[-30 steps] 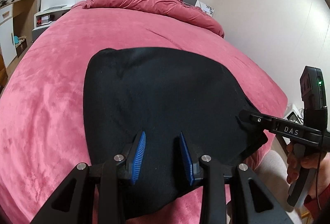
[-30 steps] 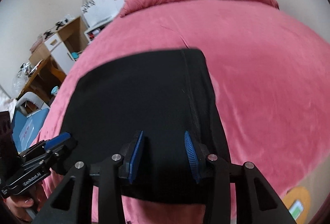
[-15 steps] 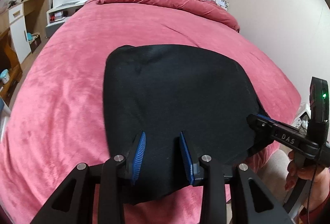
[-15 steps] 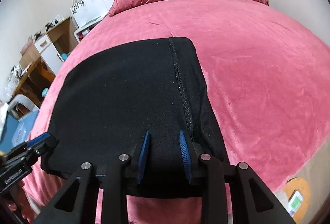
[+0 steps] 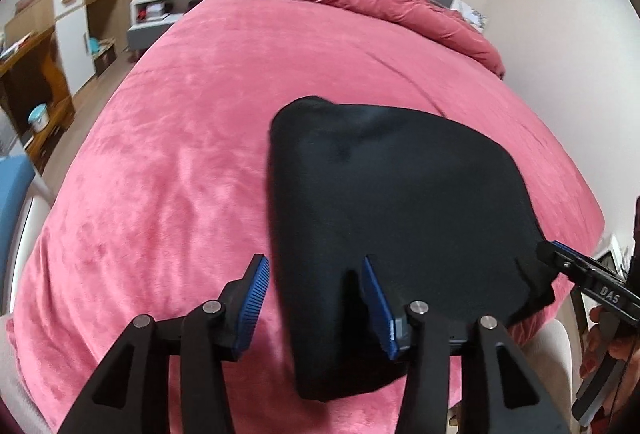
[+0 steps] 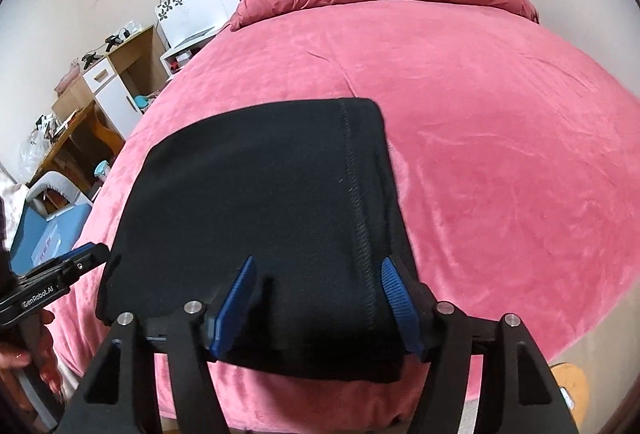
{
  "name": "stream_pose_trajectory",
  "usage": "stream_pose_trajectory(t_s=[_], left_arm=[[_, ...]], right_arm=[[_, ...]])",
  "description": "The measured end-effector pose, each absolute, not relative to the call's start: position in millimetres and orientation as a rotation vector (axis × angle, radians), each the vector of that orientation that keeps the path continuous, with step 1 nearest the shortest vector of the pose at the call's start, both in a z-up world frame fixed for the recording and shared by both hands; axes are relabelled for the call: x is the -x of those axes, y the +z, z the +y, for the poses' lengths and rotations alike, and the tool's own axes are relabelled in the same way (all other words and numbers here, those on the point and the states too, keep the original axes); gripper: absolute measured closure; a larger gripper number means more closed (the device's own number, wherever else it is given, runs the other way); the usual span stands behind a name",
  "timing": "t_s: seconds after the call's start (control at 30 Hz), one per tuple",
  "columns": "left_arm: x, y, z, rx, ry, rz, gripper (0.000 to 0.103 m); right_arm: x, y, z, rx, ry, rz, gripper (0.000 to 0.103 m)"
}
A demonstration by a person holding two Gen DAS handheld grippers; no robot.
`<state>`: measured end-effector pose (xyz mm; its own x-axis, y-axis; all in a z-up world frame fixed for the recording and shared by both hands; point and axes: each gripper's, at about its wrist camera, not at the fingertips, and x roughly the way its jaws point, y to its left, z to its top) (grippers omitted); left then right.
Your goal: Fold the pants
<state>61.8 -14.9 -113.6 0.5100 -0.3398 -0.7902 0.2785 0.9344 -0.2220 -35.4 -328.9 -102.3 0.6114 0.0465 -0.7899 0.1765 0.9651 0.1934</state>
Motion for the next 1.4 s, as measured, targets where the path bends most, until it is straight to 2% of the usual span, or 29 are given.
stream_pose_trajectory(t_s=[0.2, 0.4, 0.47, 0.53, 0.57, 0.6, 0.67, 1.07, 1.4], left_arm=[[-68, -122, -10, 0.062, -0.351, 1.003, 0.054], [-77, -123, -9, 0.062, -0.39, 1.028, 0.053], [-81, -125, -9, 0.074, -0.418, 1.04, 0.053], [-88, -128, -6, 0.108, -0.467, 1.073, 0.051], [-91, -130, -5, 0.122, -0.483, 1.089, 0.047], [-94, -132, -4, 0.136, -0.502, 1.101, 0.042], [-100, -135, -2, 0.154, -0.542, 1.12, 0.04], [-143, -161, 2, 0.3, -0.713, 1.265, 0.035], [-162, -179, -5, 0.436, -0.791, 1.317, 0.029]], right_arm=[[29, -102, -331, -0.245, -0.073, 0.936, 0.032], [21, -103, -342, -0.278, -0.056, 0.961, 0.022], [18, -104, -350, -0.304, -0.03, 0.97, 0.011], [13, -109, -356, -0.354, 0.037, 0.987, 0.004], [10, -111, -359, -0.374, 0.069, 0.999, 0.002], [7, -114, -362, -0.395, 0.098, 1.011, 0.001], [1, -120, -369, -0.427, 0.122, 1.027, 0.001], [-39, -170, -401, -0.647, 0.263, 1.121, 0.0], [-59, -194, -403, -0.788, 0.37, 1.05, 0.0]])
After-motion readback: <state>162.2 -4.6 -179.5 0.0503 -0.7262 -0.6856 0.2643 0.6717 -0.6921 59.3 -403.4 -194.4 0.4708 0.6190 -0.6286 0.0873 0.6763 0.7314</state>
